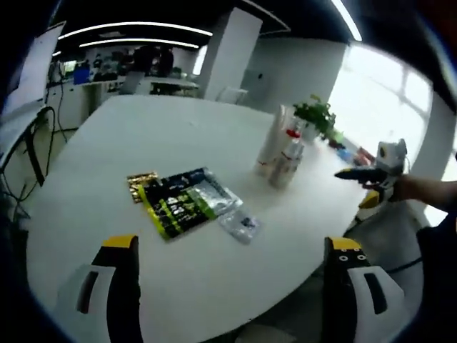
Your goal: Arrange the skincare products in the storage area until every visible bottle or jar stands upright without overlapping.
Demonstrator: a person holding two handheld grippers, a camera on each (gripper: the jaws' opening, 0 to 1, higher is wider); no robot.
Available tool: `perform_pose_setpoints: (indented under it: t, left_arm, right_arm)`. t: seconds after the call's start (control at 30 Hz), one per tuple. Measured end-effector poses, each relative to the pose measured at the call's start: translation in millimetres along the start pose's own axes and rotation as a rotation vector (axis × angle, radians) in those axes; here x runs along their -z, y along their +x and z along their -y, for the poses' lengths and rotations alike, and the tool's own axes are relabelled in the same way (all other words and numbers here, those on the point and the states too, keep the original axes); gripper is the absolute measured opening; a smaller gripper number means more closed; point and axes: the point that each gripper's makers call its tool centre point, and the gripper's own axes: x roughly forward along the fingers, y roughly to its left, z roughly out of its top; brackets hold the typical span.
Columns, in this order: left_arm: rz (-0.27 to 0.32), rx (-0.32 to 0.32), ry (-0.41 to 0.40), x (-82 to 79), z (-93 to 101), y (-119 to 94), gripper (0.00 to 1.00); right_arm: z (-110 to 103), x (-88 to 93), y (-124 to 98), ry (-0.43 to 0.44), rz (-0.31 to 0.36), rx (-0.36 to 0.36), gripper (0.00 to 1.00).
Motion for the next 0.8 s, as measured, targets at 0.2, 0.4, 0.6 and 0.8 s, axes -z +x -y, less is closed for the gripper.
perform_pose_setpoints:
  t: [0.2,0.4,0.6,0.8]
  left_arm:
    - [0.052,-0.011,-0.024,-3.9,-4.3,-12,0.99]
    - [0.092,-0.043,-0.002,-12.7,-15.6,-14,0.99]
    - [0.036,-0.035,0.044,-8.2,-17.5,-6,0.99]
    - [-0.048,-0.005,0.166,-10.0,-14.8,9,0.99]
  right_arm:
    - [2,-3.4,-1,-0.015,0.037,0.021,1.0]
    - [2,4.9,1,-0.029,0.0,0.018,0.97]
    - [-3,7.7,3,-0.036,-0.016,-0.003,0.99]
    - [-2,9.7,2,-0.018,-0.022,0.006,1.0]
